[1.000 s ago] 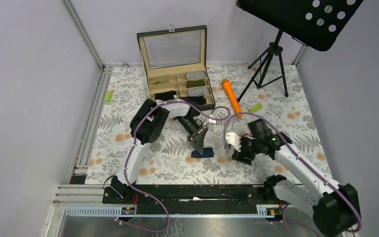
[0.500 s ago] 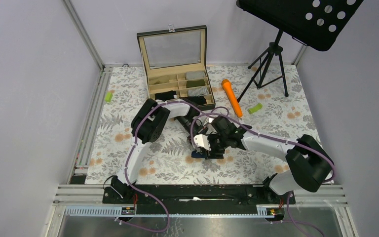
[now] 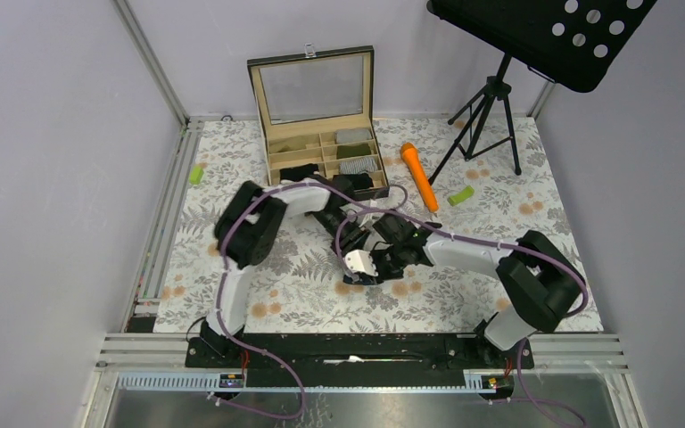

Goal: Roll the underwear
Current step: Roll the underwear to the center of the board.

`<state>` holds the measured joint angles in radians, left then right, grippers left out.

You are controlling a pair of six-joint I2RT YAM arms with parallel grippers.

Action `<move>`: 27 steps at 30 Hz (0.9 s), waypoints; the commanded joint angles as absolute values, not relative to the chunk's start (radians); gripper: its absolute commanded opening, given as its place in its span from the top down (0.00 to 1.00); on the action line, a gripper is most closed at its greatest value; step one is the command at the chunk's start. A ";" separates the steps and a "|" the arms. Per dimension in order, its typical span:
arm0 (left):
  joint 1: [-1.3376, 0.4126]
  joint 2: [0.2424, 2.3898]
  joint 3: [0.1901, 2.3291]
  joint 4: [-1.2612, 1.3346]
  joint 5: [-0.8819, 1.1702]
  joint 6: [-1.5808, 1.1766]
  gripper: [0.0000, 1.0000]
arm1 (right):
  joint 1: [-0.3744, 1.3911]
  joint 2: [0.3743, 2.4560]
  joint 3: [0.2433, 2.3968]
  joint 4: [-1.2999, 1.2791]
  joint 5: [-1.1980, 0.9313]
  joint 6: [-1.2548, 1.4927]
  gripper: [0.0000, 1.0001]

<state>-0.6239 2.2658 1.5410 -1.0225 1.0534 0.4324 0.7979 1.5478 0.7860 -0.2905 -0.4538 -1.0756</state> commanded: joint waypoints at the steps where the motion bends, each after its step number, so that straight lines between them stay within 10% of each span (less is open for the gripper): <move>1: -0.549 1.874 1.348 -0.654 0.716 0.387 0.57 | 0.785 1.663 0.855 -0.553 -0.464 -1.102 0.86; 14: -0.568 1.051 0.908 -0.183 0.281 0.406 0.43 | 0.618 1.937 1.039 -0.726 -0.623 -0.986 0.87; 27: -0.828 1.279 0.798 -0.180 0.441 0.812 0.43 | 0.561 2.068 1.177 -0.809 -0.663 -0.902 0.86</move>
